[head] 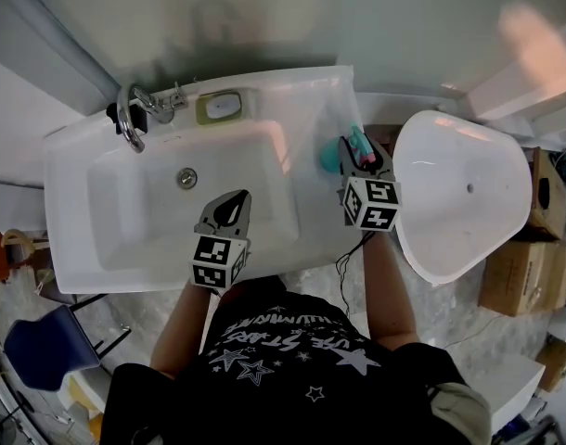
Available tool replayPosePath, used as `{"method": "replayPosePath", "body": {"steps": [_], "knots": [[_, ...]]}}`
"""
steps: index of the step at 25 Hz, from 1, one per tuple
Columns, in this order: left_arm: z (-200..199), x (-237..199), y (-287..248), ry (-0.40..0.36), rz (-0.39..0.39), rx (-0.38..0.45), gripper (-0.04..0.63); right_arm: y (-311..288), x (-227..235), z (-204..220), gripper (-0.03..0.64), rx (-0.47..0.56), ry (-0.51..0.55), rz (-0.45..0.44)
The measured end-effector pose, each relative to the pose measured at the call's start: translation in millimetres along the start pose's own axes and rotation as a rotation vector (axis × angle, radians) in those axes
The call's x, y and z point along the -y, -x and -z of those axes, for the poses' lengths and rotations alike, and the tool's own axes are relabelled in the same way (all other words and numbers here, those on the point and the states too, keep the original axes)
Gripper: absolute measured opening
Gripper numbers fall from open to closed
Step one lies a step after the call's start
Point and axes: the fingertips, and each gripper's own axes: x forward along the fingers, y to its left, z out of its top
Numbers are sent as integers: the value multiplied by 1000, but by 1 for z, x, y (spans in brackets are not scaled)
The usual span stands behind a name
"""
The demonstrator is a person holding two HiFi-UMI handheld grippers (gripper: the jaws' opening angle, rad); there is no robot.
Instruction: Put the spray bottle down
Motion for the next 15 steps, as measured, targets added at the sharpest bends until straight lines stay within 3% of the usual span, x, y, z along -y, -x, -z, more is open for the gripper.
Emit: {"method": "replayPosePath", "body": {"steps": [5,15], "knots": [[0,0,6,-8,-28,7,15,4,-5,-1,272,0,3,-24],[-4,36,58,-29,-105,66,15,75,-4,9,288,22,-12,-47]]}}
